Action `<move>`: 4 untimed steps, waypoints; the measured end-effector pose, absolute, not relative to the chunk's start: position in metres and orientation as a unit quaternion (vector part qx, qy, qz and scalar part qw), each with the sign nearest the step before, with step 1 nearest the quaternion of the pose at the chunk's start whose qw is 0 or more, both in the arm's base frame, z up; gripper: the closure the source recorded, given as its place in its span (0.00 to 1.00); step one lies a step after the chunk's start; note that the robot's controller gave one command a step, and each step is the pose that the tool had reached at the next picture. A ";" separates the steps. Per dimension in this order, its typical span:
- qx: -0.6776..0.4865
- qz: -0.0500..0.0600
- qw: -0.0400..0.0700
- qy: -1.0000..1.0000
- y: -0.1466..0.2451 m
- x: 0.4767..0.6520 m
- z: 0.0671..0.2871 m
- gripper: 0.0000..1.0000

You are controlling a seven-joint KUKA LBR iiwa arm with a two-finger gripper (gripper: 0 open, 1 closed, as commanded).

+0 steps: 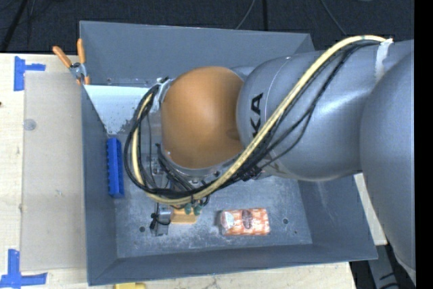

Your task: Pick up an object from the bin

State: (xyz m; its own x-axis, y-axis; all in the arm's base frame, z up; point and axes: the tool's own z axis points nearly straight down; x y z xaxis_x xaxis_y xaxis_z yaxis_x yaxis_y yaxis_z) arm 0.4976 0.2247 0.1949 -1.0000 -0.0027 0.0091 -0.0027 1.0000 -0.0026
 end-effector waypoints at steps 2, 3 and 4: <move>-0.034 0.000 0.001 -0.999 0.174 0.523 0.130 0.00; -0.001 0.001 0.004 -1.000 0.150 0.537 0.125 0.00; -0.088 0.000 0.002 -0.996 0.132 0.538 0.117 0.00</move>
Offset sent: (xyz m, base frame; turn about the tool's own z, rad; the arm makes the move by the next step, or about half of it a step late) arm 0.0435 -0.0949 -0.1249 0.1295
